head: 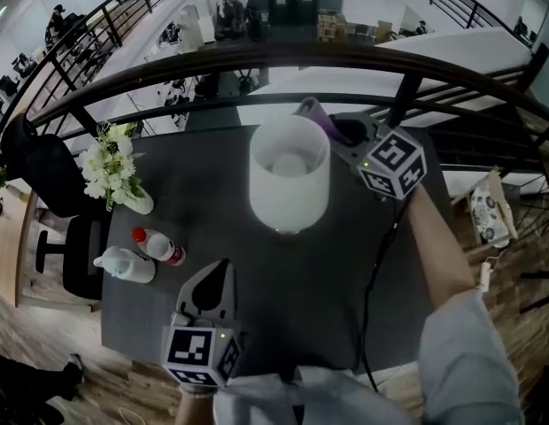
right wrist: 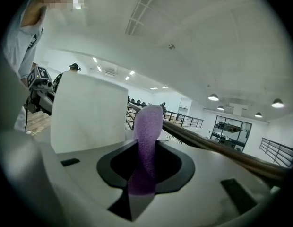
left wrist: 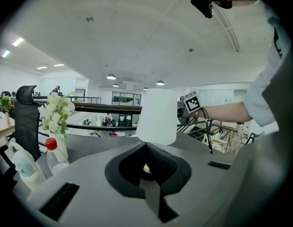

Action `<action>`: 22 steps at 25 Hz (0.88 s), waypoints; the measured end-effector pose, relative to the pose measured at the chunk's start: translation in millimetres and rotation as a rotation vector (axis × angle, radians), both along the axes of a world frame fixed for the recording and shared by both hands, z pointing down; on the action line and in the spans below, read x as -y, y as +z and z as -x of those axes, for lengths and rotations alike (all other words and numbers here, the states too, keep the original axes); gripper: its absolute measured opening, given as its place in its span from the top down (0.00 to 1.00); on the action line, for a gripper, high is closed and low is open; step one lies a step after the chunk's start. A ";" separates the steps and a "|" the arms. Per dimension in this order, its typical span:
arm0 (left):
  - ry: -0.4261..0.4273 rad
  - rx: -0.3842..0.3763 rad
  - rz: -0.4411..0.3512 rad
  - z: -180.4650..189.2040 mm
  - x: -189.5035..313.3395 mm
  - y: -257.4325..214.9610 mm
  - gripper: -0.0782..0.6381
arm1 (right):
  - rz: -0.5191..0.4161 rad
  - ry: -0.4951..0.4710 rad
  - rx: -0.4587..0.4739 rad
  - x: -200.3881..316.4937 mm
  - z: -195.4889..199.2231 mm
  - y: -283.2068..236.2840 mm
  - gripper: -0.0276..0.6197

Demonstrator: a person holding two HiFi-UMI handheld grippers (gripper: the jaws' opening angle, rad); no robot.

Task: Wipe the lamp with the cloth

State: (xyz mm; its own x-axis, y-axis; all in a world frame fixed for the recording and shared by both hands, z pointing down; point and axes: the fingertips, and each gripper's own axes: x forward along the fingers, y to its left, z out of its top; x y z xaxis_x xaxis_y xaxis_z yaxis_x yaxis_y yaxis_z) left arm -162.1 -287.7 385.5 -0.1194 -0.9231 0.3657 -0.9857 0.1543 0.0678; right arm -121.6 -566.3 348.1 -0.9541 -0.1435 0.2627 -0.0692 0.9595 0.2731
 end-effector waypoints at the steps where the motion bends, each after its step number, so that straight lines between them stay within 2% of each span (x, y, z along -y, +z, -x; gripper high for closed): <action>1: 0.007 0.001 0.007 -2.9 1.3 1.2 0.88 | 0.006 0.014 -0.005 0.0 -1.6 9.5 0.81; 3: 0.026 -0.005 0.029 -10.0 4.0 4.4 0.88 | 0.023 0.043 -0.015 -1.0 -4.4 29.1 0.81; 12: 0.099 0.012 -0.003 -23.5 36.0 21.0 0.88 | 0.093 0.218 -0.048 -3.0 -26.4 108.1 0.81; 22: 0.143 -0.029 0.021 -33.7 33.1 40.7 0.88 | 0.151 0.251 -0.181 -49.0 -34.8 189.5 0.81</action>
